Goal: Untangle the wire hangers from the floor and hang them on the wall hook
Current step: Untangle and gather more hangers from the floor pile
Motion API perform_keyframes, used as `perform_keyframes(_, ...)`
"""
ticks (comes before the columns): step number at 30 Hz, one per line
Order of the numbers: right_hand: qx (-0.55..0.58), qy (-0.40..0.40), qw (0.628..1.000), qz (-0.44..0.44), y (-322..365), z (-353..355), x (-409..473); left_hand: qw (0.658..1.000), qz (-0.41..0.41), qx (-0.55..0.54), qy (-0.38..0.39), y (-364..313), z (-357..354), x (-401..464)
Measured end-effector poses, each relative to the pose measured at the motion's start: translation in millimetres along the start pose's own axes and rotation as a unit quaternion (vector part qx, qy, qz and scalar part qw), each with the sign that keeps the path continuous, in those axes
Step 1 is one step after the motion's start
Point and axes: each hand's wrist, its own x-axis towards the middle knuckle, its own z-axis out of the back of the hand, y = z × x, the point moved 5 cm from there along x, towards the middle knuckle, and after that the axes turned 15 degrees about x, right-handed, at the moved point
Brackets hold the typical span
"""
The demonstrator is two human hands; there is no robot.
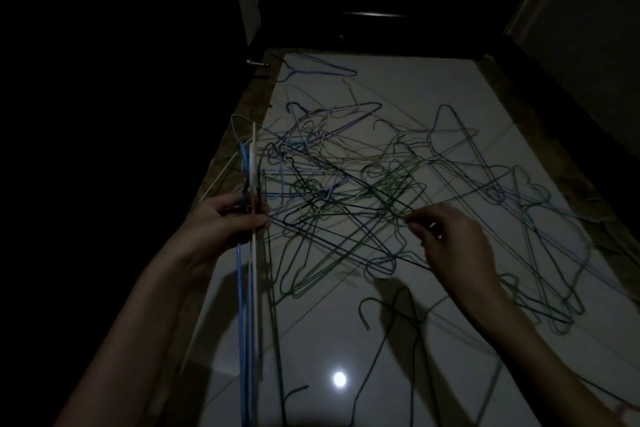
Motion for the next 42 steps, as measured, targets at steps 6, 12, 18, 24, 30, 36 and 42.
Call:
perform_keyframes(6, 0.002, 0.002, 1.000, -0.002, -15.9, 4.9, 8.6, 1.000, 0.003, -0.016, 0.001, 2.1, -1.1, 1.3)
perform_keyframes(12, 0.064, 0.056, 0.993, -0.079, -45.1, -27.5, -5.5, 1.000, 0.006, -0.015, 0.004, 4.9, -2.5, 2.9)
perform_keyframes(18, 0.123, 0.019, 0.986, -0.114, -57.1, -18.0, -2.4, 1.000, 0.009, 0.002, -0.004, 9.7, 0.1, 5.1)
perform_keyframes(24, 0.114, -0.038, 0.988, -0.100, -59.7, 5.1, 3.6, 1.000, 0.021, -0.022, 0.004, 12.3, -2.5, 5.1)
perform_keyframes(30, 0.101, -0.068, 0.991, -0.058, -54.1, 18.0, 6.3, 1.000, 0.019, -0.006, 0.005, 14.0, -5.7, 9.7)
perform_keyframes(36, 0.126, -0.018, 0.991, -0.047, -38.8, 13.4, -6.2, 1.000, 0.020, 0.001, 0.004, 16.6, -7.4, 12.8)
perform_keyframes(42, 0.170, -0.001, 0.984, -0.049, -23.8, 27.0, -21.6, 1.000, 0.026, 0.004, -0.008, 22.7, -6.4, 15.1)
